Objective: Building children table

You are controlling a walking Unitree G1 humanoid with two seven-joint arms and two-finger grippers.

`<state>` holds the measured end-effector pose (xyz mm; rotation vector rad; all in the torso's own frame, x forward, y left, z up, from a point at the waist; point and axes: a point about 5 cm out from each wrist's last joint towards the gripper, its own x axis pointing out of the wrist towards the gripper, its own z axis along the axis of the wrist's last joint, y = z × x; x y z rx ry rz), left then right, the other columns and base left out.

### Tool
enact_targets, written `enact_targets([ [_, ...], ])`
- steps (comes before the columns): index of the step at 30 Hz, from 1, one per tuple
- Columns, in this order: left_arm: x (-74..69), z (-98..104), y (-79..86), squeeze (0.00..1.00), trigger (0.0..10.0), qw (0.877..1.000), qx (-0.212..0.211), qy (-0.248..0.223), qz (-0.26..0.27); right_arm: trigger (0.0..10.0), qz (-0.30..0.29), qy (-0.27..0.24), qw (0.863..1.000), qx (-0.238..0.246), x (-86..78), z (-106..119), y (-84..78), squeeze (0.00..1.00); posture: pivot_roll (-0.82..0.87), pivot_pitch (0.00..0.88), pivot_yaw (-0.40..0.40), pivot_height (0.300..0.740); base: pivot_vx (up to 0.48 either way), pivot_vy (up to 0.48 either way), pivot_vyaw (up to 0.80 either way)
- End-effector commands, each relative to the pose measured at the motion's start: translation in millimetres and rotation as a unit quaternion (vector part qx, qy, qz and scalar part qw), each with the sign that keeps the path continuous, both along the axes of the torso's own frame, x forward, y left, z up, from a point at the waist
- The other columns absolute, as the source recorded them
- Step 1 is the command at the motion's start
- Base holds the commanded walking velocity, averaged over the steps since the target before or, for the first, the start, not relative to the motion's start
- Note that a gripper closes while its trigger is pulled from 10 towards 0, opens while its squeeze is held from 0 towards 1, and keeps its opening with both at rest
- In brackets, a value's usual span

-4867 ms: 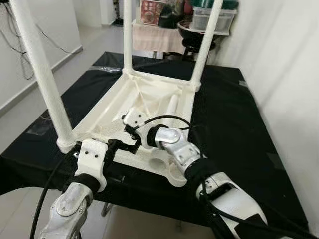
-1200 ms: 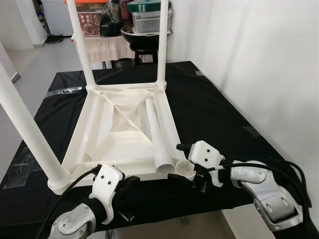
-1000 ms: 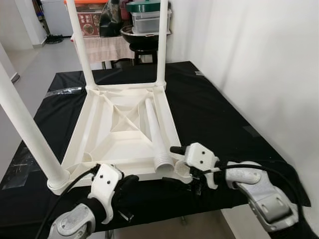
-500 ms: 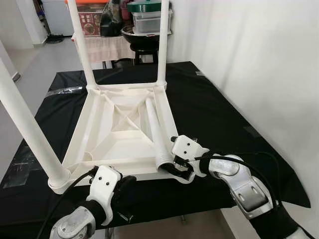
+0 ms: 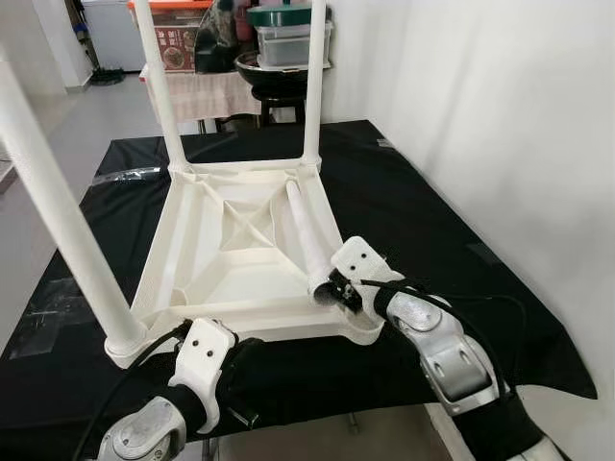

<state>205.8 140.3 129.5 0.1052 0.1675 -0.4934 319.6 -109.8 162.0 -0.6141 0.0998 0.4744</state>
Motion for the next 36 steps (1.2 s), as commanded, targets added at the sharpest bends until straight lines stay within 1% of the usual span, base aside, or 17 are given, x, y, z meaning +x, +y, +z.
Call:
enact_targets([
  [1,1.0,0.9,0.5,0.0,10.0,1.0,0.007,-0.002,0.001,0.0,-0.024,-0.007,1.0,-0.005,4.2,2.3,-5.2,0.0,-0.01,0.0,-0.047,0.74,0.0,0.0,0.0],
  [13,4.3,5.5,2.3,0.0,10.0,1.0,0.012,-0.01,0.005,0.0,-0.032,-0.047,0.998,-0.023,12.0,11.0,-1.6,0.0,-0.01,0.0,-0.045,0.74,0.0,0.0,0.0],
  [15,8.7,12.7,2.6,0.0,10.0,1.0,0.004,-0.023,0.006,0.0,-0.045,-0.058,0.997,0.04,15.7,21.3,-5.3,0.0,-0.01,0.0,-0.041,0.74,0.0,0.0,0.0],
  [18,12.8,18.8,2.7,0.0,10.0,0.999,-0.004,-0.034,0.006,0.0,-0.053,-0.071,0.993,0.081,19.0,30.2,-12.5,0.0,-0.01,0.0,-0.039,0.74,0.0,0.0,0.0],
  [19,17.9,26.3,2.8,0.0,10.0,0.999,-0.014,-0.047,0.005,0.0,-0.072,-0.081,0.986,0.129,23.4,41.0,-24.9,0.0,-0.02,0.0,-0.033,0.74,0.0,0.0,0.0],
  [20,17.9,26.3,2.8,0.0,10.0,0.999,-0.014,-0.047,0.005,0.0,-0.072,-0.081,0.986,0.129,23.4,41.0,-24.9,0.0,-0.02,0.0,-0.033,0.74,0.0,0.0,0.0],
  [21,23.6,34.2,2.6,0.0,10.0,0.998,-0.026,-0.06,0.004,0.0,-0.084,-0.095,0.975,0.184,26.8,53.1,-37.2,0.0,-0.02,0.0,-0.029,0.74,0.0,0.0,0.0],
  [24,23.6,34.2,2.6,0.0,10.0,0.998,-0.026,-0.06,0.004,0.0,-0.084,-0.095,0.975,0.184,26.8,53.1,-37.2,0.0,-0.02,0.0,-0.029,0.74,0.0,0.0,0.0],
  [26,38.0,54.4,0.7,0.0,10.0,0.993,-0.069,-0.091,-0.003,0.0,-0.083,-0.129,0.934,0.322,28.9,81.3,-56.6,0.0,-0.04,0.0,-0.018,0.74,0.0,0.0,0.0],
  [28,38.0,54.4,0.7,0.0,10.0,0.993,-0.069,-0.091,-0.003,0.0,-0.083,-0.129,0.934,0.322,28.9,81.3,-56.6,0.0,-0.04,0.0,-0.018,0.74,0.0,0.0,0.0],
  [29,43.9,63.8,-1.1,0.0,10.0,0.99,-0.09,-0.104,-0.009,0.0,-0.066,-0.134,0.902,0.406,27.4,91.9,-60.0,0.0,-0.04,0.0,-0.017,0.74,0.0,0.0,0.0],
  [31,43.9,63.8,-1.1,0.0,10.0,0.99,-0.09,-0.104,-0.009,0.0,-0.066,-0.134,0.902,0.406,27.4,91.9,-60.0,0.0,-0.04,0.0,-0.017,0.74,0.0,0.0,0.0],
  [32,52.3,87.0,-8.1,1.0,10.0,0.98,-0.145,-0.133,-0.035,0.0,-0.03,-0.128,0.848,0.514,23.6,100.6,-58.2,0.0,-0.05,0.0,-0.009,0.74,0.0,0.0,0.0],
  [33,52.3,87.0,-8.1,1.0,10.0,0.98,-0.145,-0.133,-0.035,0.0,-0.03,-0.128,0.848,0.514,23.6,100.6,-58.2,0.0,-0.05,0.0,-0.009,0.74,0.0,0.0,0.0],
  [34,56.4,109.7,-16.3,1.0,10.0,0.964,-0.201,-0.156,-0.072,4.4,0.024,-0.109,0.784,0.611,18.2,105.1,-54.1,0.0,-0.05,0.0,-0.006,0.74,0.0,0.0,0.0],
  [35,56.4,109.7,-16.3,1.0,10.0,0.964,-0.201,-0.156,-0.072,4.4,0.024,-0.109,0.784,0.611,18.2,105.1,-54.1,0.0,-0.05,0.0,-0.006,0.74,0.0,0.0,0.0],
  [36,56.9,126.5,-22.9,1.0,10.0,0.95,-0.235,-0.172,-0.109,10.0,0.068,-0.096,0.732,0.671,13.1,107.4,-50.2,0.0,-0.04,0.0,-0.005,0.74,0.0,0.0,0.0],
])
